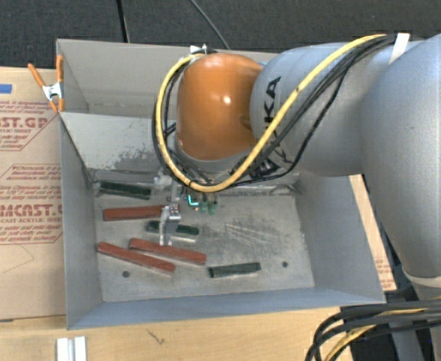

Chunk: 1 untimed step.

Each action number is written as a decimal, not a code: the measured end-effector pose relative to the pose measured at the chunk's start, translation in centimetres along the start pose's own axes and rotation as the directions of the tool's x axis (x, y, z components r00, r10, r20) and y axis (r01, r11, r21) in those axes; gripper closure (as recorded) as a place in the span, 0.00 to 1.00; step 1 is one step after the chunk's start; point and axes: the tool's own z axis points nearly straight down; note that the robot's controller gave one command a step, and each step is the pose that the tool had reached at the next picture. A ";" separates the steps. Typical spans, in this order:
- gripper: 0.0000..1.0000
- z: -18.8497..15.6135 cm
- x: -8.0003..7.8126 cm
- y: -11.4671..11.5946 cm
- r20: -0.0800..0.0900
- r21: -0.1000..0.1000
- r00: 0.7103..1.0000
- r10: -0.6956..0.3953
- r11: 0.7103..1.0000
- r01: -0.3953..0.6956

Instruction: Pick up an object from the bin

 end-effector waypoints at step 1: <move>0.00 -0.4 -0.2 -0.1 0.007 -0.001 1.000 0.001 1.000 -0.001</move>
Offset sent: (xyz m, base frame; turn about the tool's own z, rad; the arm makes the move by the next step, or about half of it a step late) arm -0.0275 -0.0270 -0.1166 -0.0676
